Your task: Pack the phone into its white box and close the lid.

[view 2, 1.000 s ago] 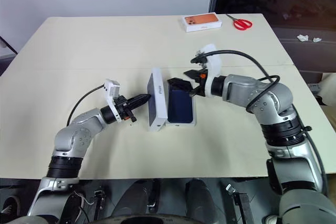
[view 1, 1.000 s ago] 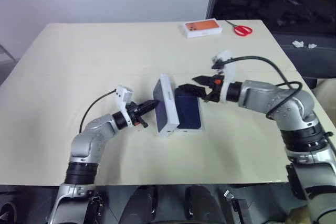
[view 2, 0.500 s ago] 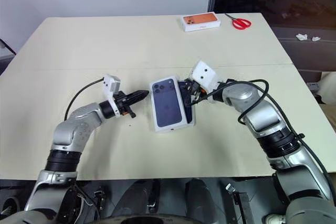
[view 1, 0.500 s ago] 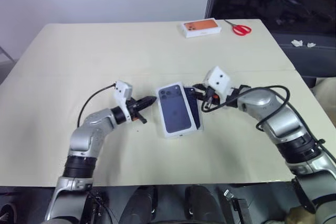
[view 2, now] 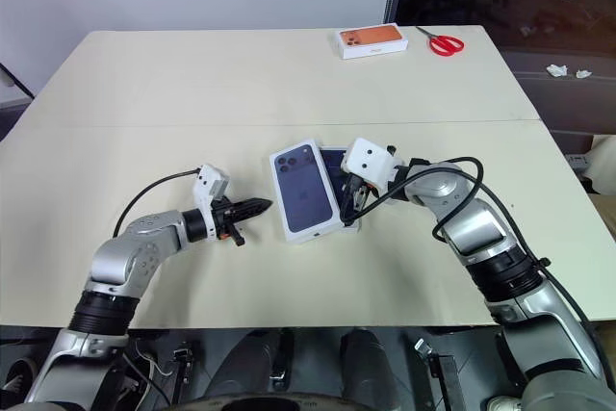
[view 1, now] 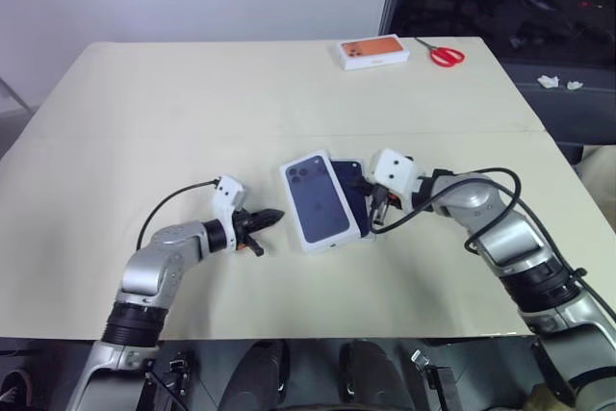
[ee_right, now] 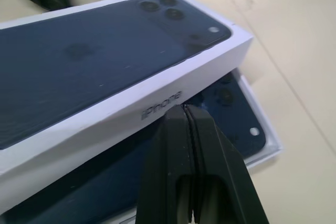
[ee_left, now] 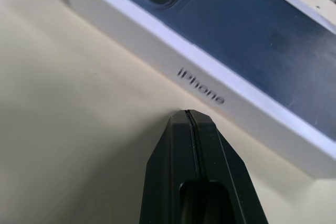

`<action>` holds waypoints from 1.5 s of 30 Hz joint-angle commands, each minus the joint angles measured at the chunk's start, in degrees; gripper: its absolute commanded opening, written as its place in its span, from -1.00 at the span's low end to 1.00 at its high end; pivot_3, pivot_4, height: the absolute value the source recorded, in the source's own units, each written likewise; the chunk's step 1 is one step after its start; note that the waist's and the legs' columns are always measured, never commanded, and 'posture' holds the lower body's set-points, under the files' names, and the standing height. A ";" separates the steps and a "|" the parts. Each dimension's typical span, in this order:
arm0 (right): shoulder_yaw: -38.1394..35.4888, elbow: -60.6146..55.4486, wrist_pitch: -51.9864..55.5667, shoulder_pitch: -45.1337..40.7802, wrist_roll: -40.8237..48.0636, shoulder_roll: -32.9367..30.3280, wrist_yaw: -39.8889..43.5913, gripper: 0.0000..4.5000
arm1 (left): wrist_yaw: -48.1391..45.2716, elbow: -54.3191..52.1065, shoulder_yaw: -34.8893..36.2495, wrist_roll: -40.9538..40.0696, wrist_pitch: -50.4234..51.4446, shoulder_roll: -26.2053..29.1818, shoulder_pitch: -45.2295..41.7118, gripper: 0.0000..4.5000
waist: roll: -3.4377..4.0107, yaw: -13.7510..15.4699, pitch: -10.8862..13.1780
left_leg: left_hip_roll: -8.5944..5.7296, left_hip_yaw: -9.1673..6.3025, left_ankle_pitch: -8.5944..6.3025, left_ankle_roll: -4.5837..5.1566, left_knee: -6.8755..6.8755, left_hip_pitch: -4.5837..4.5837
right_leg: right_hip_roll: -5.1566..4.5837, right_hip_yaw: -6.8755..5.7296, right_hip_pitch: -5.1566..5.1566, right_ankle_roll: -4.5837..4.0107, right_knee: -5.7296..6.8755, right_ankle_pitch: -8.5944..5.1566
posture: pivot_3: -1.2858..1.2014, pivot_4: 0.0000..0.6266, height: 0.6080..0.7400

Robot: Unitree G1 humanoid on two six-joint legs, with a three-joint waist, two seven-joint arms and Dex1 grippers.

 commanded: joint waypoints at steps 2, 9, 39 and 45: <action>-1.57 -3.09 -0.45 -0.14 -1.05 0.39 1.02 -0.98 | 0.61 3.27 -2.53 1.29 -0.57 -3.15 -2.21 -1.00 | 0.00 0.28 0.00 | 0.00 0.00 0.00 0.00 0.01 0.02 | 0.00 -0.01 0.03 0.00 0.00 0.00 | 0.03 -0.52 1.00; -2.32 -4.81 1.63 -0.03 -2.24 0.23 2.23 -0.98 | 0.36 7.31 -3.13 2.64 -1.81 -6.97 -5.76 -1.00 | 0.02 1.01 -0.03 | -0.02 0.01 -0.01 0.01 0.00 0.31 | 0.00 -0.01 0.30 0.00 -0.01 0.00 | 0.03 -0.52 1.00; -6.43 -3.94 0.50 6.08 -6.90 -4.41 6.03 -0.98 | -0.16 6.34 -5.18 3.23 -0.35 -13.33 -10.97 -1.00 | -0.01 1.00 -0.01 | -0.03 0.01 0.00 0.00 -0.01 0.32 | 0.02 0.00 0.32 0.00 -0.06 0.00 | 0.03 -0.52 1.00; -6.06 -4.06 0.51 6.71 -7.45 -4.52 6.49 -0.98 | 0.00 5.83 -5.06 3.16 -0.20 -13.12 -10.08 -1.00 | -0.01 1.01 -0.01 | -0.03 0.01 0.00 0.00 -0.01 0.32 | 0.02 0.00 0.32 0.00 -0.06 0.00 | 0.03 -0.52 1.00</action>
